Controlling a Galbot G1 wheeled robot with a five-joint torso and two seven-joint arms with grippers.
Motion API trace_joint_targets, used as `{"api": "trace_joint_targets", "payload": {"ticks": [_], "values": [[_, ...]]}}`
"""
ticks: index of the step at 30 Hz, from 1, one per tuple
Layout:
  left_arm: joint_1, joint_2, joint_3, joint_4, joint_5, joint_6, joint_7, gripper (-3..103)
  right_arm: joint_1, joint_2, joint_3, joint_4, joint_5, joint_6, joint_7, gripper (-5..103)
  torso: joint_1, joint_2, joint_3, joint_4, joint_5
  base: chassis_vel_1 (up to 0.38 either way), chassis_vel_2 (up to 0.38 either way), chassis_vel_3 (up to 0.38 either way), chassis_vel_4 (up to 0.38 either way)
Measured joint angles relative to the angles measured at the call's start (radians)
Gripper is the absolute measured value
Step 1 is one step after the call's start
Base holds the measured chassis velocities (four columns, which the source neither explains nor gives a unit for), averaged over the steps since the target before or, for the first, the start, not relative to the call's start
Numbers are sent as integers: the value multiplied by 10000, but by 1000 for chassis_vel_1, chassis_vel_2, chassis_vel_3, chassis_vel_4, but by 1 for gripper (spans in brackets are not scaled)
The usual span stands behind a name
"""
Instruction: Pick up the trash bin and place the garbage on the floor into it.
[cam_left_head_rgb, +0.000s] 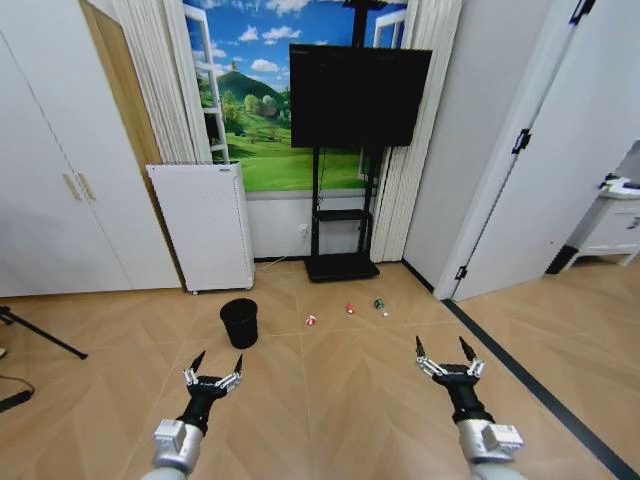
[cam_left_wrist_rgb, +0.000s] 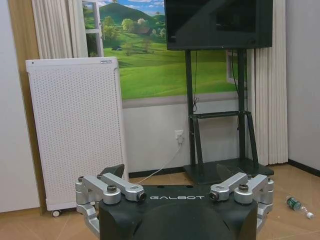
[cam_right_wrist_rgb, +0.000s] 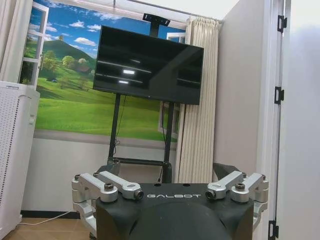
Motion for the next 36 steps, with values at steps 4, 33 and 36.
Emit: {"api": "trace_joint_targets", "payload": {"ticks": [4,33,36], "values": [[84,13,-30,-55,19,-9,2,100,-2,34,-12,11,-98,47,200,100,0,0,0,1,0,0,0,0,0],[333,-375,-73,-197,173,-37,-1,100,-190,198,-43,186,543,-357,13,100,0,1,-1,1,0,0,0,0,0],[471,-455,-107,-325,226,-92,4,100,-209,209,-89,136,555,-280,-69,100,-1,1,-2,-2,0,-27,21,16,-28]]}}
